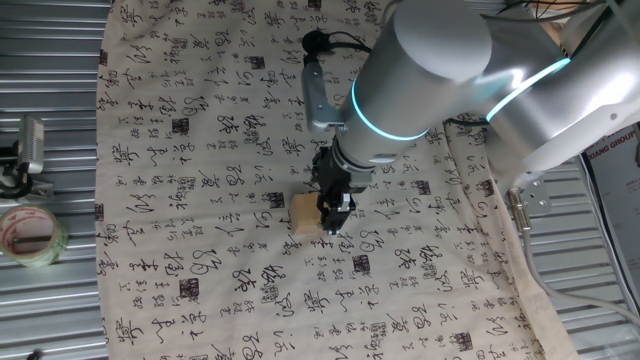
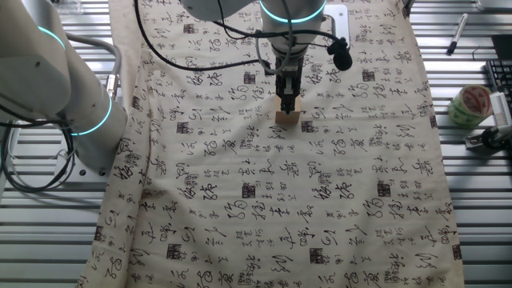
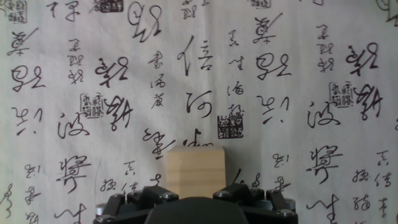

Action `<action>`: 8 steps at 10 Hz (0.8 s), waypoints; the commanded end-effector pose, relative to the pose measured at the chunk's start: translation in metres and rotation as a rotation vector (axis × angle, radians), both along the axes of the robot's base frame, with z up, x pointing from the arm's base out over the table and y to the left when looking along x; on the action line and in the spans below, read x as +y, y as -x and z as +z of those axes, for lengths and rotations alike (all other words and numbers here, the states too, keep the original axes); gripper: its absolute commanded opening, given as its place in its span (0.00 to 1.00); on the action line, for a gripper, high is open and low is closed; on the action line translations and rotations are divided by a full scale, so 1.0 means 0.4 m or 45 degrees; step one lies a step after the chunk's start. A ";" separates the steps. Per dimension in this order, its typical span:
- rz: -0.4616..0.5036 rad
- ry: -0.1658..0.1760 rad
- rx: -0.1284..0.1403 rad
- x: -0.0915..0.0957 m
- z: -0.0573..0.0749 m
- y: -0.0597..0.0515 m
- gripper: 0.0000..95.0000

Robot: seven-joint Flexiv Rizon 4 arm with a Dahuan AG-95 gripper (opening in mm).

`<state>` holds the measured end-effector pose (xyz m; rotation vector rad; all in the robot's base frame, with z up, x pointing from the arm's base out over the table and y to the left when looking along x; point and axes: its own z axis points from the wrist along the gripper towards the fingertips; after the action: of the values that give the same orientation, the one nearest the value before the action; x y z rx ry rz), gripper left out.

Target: Hold a small block with the gripper and sweep it from left to right on the table

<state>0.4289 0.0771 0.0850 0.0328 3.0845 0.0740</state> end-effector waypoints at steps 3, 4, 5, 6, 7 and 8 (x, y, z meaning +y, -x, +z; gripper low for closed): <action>0.006 0.007 -0.003 0.001 -0.002 0.000 0.80; 0.010 0.007 -0.003 0.001 -0.002 0.000 0.80; 0.011 0.007 -0.002 0.001 -0.002 0.000 0.80; 0.009 0.008 0.001 0.001 -0.002 0.000 0.80; 0.008 0.008 0.001 0.001 -0.002 0.000 0.80; 0.008 0.009 0.001 0.001 -0.002 0.000 0.80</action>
<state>0.4285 0.0775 0.0847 0.0220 3.0859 0.0651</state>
